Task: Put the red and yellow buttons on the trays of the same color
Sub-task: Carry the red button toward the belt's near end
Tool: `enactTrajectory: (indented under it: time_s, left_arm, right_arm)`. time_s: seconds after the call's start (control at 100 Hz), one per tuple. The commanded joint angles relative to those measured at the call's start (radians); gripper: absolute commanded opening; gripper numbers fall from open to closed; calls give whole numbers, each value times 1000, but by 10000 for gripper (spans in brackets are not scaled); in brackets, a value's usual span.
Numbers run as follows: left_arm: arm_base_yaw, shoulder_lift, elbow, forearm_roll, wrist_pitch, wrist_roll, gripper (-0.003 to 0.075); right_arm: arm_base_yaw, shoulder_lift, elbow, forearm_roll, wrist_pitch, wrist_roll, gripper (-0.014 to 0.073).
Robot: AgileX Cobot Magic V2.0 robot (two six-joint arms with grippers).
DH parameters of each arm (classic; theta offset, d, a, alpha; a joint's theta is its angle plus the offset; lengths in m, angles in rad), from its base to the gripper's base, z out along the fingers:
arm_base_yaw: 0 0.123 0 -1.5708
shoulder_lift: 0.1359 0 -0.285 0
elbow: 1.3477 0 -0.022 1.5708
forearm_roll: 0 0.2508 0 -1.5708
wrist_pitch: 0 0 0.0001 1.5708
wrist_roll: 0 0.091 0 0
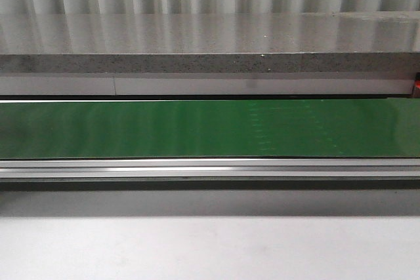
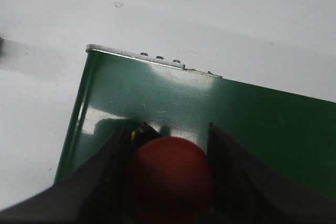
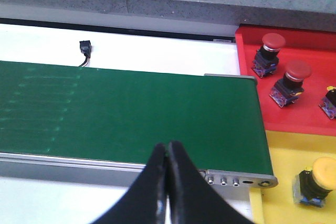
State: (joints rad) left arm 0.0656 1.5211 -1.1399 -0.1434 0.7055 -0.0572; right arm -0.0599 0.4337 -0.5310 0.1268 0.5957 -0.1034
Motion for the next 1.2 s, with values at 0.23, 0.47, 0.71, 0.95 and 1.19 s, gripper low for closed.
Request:
enactTrajectory:
  time_s: [0.23, 0.47, 0.71, 0.95, 1.19]
  left_arm:
    - [-6, 34, -29, -17, -25, 4, -19]
    - [-6, 34, -29, -32, -17, 29, 94]
    - [-6, 34, -29, -128, 3, 153, 592]
    - [-6, 4, -56, -169, 18, 177, 640]
    - [-4, -77, -117, -163, 14, 180, 638]
  right_arm:
    - [3, 5, -25, 1, -65, -6, -67]
    - [3, 5, -25, 1, -65, -6, -67]
    - [3, 5, -25, 1, -65, -6, -67]
    - [3, 5, -25, 1, -65, -6, -67]
    - [3, 5, -25, 1, -65, -6, -67]
